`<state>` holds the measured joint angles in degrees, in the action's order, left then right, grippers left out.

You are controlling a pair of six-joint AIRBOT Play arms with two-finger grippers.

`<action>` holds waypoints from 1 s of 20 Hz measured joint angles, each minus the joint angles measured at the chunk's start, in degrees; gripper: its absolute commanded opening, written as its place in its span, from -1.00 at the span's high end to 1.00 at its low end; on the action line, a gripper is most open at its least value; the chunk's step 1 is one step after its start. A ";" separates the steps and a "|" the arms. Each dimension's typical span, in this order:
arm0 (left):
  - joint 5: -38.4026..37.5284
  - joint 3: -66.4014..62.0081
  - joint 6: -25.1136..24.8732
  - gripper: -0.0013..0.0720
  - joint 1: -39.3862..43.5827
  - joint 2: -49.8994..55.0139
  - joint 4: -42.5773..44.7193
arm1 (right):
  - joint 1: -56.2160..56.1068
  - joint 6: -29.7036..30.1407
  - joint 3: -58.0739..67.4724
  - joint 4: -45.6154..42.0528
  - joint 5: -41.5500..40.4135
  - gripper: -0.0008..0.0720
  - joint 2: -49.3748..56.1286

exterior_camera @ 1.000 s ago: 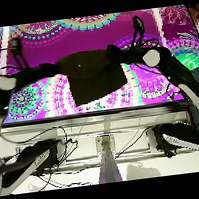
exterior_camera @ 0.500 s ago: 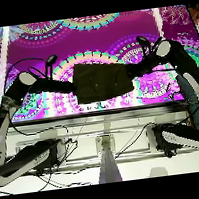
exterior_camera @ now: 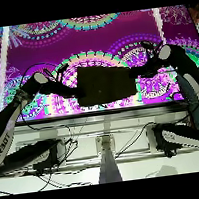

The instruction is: Fold the clothes and pants, and hang the long-sleeved shirts on hangers.

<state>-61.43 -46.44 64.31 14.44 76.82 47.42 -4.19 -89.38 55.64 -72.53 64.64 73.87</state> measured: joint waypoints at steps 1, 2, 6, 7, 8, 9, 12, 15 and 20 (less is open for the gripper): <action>0.13 0.00 0.00 -0.94 0.04 0.22 -0.28 | 1.75 -0.02 -0.07 0.81 0.31 -0.80 0.90; 0.20 0.00 -0.02 -0.94 0.07 0.35 -0.55 | 3.58 0.79 -0.13 2.78 0.72 -0.80 2.03; 1.14 0.00 -0.02 -0.94 0.11 0.63 -1.03 | 9.38 10.99 -0.20 14.25 4.81 -0.80 7.54; 1.55 0.00 -0.02 -0.94 0.11 0.68 -1.03 | 9.97 13.20 -0.22 15.96 5.03 -0.80 8.90; 1.84 0.00 -0.04 -0.93 0.11 0.68 -1.05 | 10.43 15.15 -0.24 17.59 5.14 -0.75 10.36; 2.34 0.00 -0.02 -0.93 0.13 0.70 -1.16 | 10.78 16.74 -0.24 18.86 4.68 -0.70 11.72; 4.48 0.00 -0.17 -0.93 0.17 0.85 -1.01 | 10.40 20.68 -0.42 23.78 3.63 -0.68 15.58; 6.49 0.00 -0.28 -0.93 0.17 1.42 -0.72 | 7.08 23.54 -0.48 27.63 3.02 0.07 18.05; 7.56 -1.51 -0.63 -0.93 -0.74 1.68 0.83 | 0.33 26.88 2.78 29.44 1.16 0.85 17.97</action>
<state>-53.87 -47.94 63.68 13.69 78.50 48.25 -3.86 -62.50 58.41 -43.09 65.80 91.83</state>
